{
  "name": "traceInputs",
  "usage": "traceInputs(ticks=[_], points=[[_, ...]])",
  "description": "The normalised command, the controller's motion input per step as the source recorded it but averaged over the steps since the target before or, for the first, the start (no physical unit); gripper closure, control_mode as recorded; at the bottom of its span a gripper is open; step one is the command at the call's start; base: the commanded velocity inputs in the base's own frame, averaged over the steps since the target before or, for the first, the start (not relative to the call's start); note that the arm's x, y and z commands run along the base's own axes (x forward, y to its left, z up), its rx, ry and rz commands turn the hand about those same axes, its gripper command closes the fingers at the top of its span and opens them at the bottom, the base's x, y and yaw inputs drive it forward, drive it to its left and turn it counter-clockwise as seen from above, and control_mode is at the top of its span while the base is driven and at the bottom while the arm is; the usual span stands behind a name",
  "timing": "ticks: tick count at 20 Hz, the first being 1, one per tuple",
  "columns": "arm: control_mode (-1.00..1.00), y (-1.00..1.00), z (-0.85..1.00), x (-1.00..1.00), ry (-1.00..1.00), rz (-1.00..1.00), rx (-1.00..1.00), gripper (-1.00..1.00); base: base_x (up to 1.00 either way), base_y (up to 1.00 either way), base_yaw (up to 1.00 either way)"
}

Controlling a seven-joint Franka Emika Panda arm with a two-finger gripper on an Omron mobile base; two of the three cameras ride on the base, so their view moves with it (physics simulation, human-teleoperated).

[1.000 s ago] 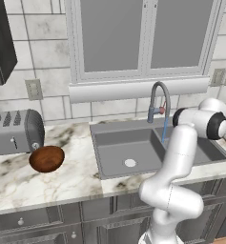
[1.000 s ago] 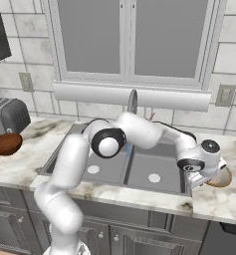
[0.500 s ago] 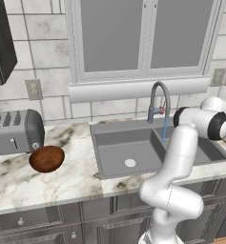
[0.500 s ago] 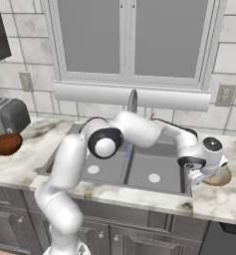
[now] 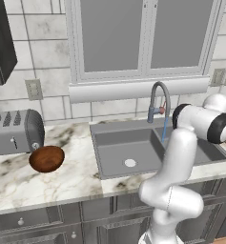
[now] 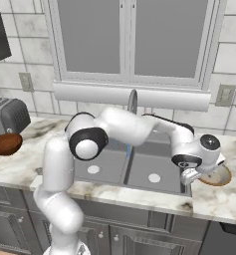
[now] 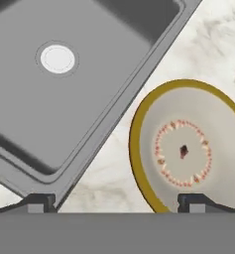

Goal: Rinse each bowl for a few seconds and place them down in the sink or on the counter.

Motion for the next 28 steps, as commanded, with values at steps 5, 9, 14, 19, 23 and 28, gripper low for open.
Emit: traceInputs(ticks=[5,9,14,19,23,28], points=[[-1.00,0.67,0.51,-0.59,-0.05,0.09,-0.13,-1.00,0.00,0.00,0.00],[-1.00,0.60,0.65,-0.52,-0.02,0.12,-0.12,-1.00,0.00,0.00,0.00],[-1.00,0.65,0.62,-0.37,0.01,0.13,-0.09,-1.00,0.00,0.00,0.00],[-1.00,0.44,0.77,-0.19,0.04,0.16,-0.06,-1.00,0.00,0.00,0.00],[-1.00,0.40,0.88,-0.04,0.08,0.18,-0.07,-1.00,0.00,0.00,0.00],[-1.00,0.34,0.90,-0.04,0.07,0.16,-0.05,-1.00,0.00,0.00,0.00]])
